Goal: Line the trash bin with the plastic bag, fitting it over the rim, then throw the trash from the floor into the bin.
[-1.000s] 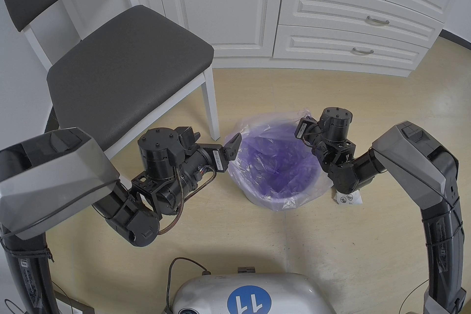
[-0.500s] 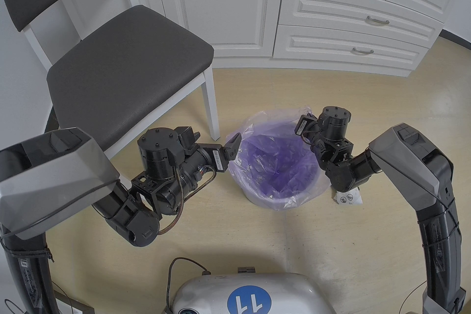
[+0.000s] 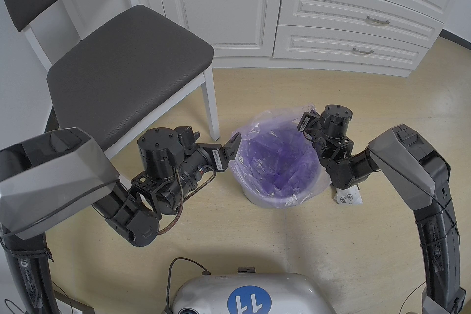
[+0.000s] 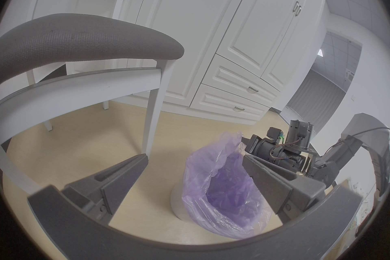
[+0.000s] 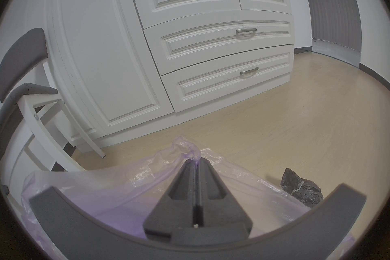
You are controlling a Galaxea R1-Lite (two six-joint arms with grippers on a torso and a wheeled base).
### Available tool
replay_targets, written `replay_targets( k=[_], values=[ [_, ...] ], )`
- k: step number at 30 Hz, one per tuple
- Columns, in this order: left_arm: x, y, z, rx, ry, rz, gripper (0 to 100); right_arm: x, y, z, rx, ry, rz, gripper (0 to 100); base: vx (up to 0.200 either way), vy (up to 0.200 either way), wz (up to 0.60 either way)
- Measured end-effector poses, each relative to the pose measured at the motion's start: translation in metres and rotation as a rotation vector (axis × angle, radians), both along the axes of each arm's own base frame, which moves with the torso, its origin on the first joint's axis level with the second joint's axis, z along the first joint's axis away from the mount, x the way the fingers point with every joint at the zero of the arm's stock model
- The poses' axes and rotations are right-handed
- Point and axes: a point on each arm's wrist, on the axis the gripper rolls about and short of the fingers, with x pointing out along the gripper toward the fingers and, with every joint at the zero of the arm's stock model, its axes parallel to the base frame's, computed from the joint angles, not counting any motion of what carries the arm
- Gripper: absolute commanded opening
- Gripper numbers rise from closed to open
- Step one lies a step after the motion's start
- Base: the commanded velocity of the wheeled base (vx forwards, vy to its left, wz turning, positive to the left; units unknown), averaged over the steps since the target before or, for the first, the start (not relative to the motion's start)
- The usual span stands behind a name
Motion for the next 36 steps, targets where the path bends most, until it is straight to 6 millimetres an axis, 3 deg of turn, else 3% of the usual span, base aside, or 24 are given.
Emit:
replay_targets(
  k=[27, 36],
  values=[
    [0.001, 0.001, 0.0, 0.0, -0.001, 0.003, 100, 0.002, -0.009, 0.006, 0.006, -0.009, -0.012, 0, 0.0, 0.0, 0.0],
    [0.001, 0.001, -0.001, 0.002, 0.002, 0.001, 100, 0.012, -0.001, 0.013, 0.125, -0.079, -0.003, 0, 0.0, 0.0, 0.0]
  ],
)
